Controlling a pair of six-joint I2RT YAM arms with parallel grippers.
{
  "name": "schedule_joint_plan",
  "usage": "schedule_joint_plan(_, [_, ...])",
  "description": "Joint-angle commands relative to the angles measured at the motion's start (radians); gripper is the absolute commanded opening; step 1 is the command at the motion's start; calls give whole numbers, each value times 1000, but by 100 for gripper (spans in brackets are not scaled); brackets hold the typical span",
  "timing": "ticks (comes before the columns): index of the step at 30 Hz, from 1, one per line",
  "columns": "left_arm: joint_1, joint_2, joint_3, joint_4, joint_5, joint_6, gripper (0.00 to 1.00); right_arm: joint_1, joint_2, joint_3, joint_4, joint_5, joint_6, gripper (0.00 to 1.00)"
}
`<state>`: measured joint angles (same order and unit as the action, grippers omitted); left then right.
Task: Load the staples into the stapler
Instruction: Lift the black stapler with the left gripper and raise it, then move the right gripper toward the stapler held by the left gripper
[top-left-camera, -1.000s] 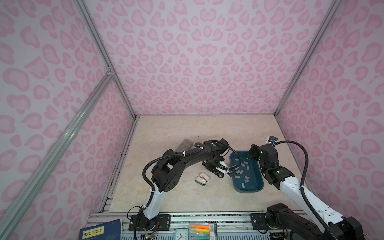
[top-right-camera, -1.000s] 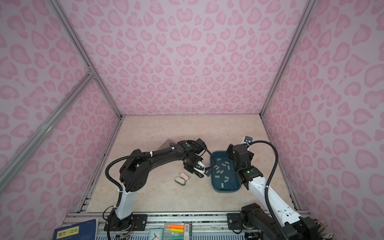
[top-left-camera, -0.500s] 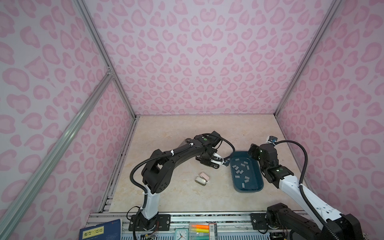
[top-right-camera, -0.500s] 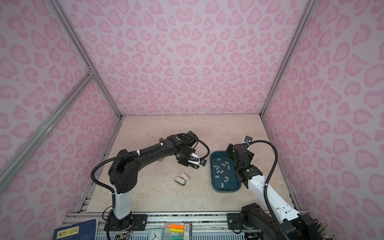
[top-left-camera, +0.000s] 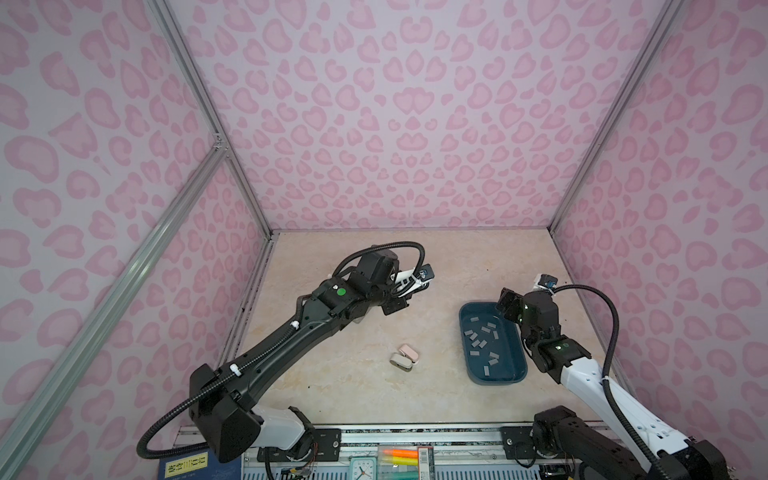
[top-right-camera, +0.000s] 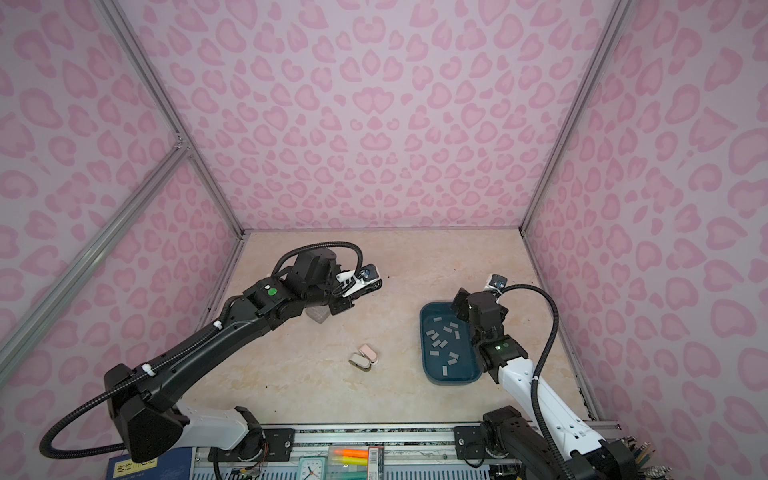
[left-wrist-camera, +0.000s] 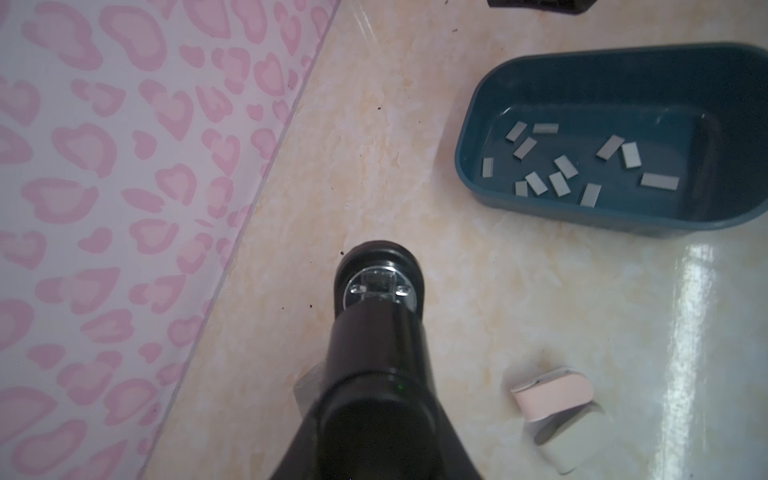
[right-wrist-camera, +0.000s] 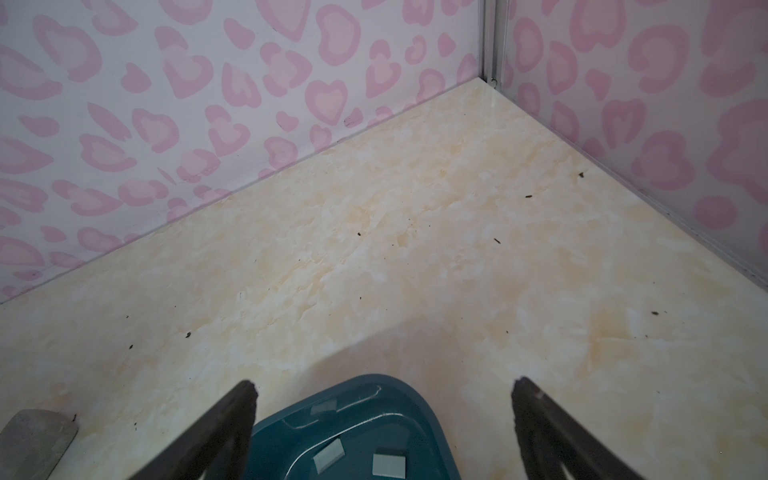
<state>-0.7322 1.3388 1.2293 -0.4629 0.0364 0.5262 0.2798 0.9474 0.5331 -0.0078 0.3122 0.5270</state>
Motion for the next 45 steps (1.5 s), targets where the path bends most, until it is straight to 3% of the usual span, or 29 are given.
schedule_joint_plan(1, [8, -90, -164, 272, -78, -230, 4, 6, 10, 5, 21, -15, -25, 93])
schedule_joint_plan(4, [26, -161, -313, 381, -39, -317, 4, 28, 20, 24, 16, -27, -20, 91])
schedule_joint_plan(8, [27, -185, -404, 463, -22, -362, 4, 47, 60, 90, 38, -93, 63, 89])
schedule_joint_plan(12, [27, -197, -484, 588, -89, -359, 4, 117, 229, 251, 66, -82, 46, 87])
schedule_joint_plan(15, [28, -219, -564, 645, -40, -371, 4, 161, 363, 379, -24, -127, -5, 82])
schedule_joint_plan(18, [27, -216, -646, 709, -20, -345, 4, 205, 391, 274, 71, -158, -51, 82])
schedule_joint_plan(20, [28, -211, -628, 693, -69, -347, 4, 226, 363, 193, 175, -139, -102, 85])
schedule_joint_plan(23, [25, -229, -631, 700, 8, -340, 4, 264, 347, 184, 183, -58, -161, 87])
schedule_joint_plan(28, [23, -244, -622, 688, 32, -345, 3, 297, 327, 194, 174, -122, -195, 85])
schedule_joint_plan(30, [24, -250, -592, 660, 53, -332, 3, 299, 306, 178, 211, -152, -198, 89])
schedule_joint_plan(37, [24, -276, -598, 639, 132, -275, 4, 302, 278, 181, 250, -269, -218, 84])
schedule_joint_plan(41, [26, -232, -566, 590, 146, -247, 4, 314, 289, 286, 111, -313, -171, 80])
schedule_joint_plan(45, [31, -202, -568, 572, 105, -230, 4, 336, 281, 315, 3, -262, -147, 80])
